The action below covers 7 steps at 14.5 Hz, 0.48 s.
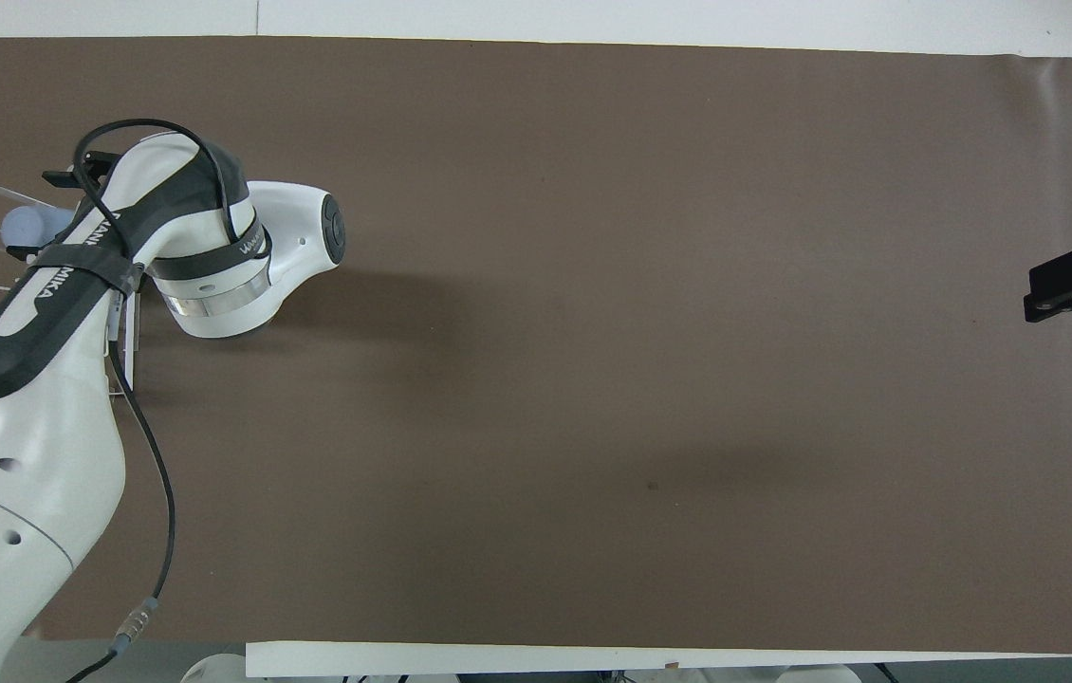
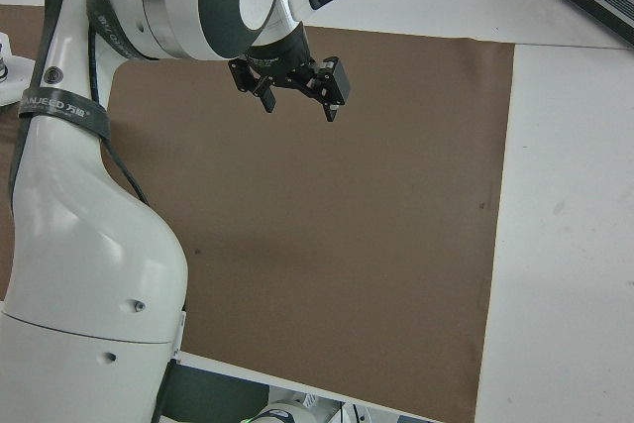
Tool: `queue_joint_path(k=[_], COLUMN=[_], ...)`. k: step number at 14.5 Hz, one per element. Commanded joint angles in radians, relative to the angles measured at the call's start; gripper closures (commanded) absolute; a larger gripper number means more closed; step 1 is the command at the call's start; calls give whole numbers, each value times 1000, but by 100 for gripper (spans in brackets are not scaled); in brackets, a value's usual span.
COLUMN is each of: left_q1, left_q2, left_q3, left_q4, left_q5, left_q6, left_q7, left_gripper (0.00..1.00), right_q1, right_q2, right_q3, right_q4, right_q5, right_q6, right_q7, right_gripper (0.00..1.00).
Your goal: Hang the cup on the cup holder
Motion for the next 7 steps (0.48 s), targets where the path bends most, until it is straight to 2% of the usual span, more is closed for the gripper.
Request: queue_joint_path(k=[1, 4, 7], left_q1=[-13, 2, 71], left_q2=[-69, -193, -291], left_q3=[-7, -7, -4], left_q4=[62, 65, 70], left_q5=[-124, -216, -348], left_q6=[6, 32, 87], left_q7=[71, 224, 422], left_gripper=[0, 0, 0], right_q1=[-4, -4, -2], right_q2=[-22, -20, -21], right_q3=[1, 1, 1], right_q4=[-24, -24, -24], right_q5=[-5, -3, -5], right_q6=[-3, -3, -3], right_q7=[-27, -27, -27], right_gripper=[0, 0, 0])
